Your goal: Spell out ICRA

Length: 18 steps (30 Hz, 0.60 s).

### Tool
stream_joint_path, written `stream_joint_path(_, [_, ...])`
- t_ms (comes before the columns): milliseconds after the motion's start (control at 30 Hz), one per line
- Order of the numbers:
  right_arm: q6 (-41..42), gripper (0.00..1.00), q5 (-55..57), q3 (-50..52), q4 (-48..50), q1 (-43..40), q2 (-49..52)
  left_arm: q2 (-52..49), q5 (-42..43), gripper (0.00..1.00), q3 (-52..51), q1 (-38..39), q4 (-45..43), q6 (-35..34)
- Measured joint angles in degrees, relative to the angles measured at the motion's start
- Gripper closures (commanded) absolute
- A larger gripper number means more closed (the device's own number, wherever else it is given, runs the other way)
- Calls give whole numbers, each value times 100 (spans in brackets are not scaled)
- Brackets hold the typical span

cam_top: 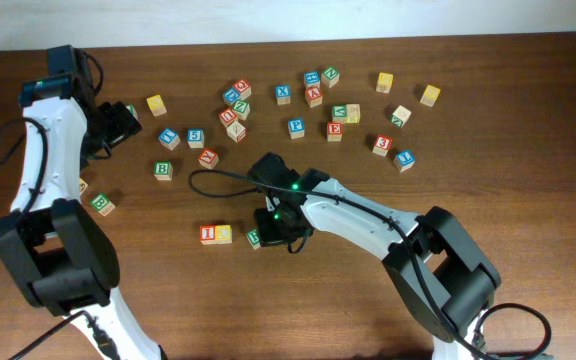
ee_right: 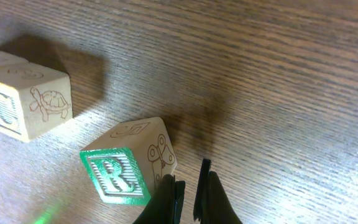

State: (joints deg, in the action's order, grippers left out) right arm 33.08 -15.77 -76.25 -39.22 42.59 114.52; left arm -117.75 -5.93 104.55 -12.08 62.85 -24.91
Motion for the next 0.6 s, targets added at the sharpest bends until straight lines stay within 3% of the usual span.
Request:
stream_joint_path(367, [562,95,-2,0,20,195,0,0,0,1,0,0,0,0])
stream_joint_path(600, [595,95,0,0,-796,323,2,0,-2,1,0,0,-2,0])
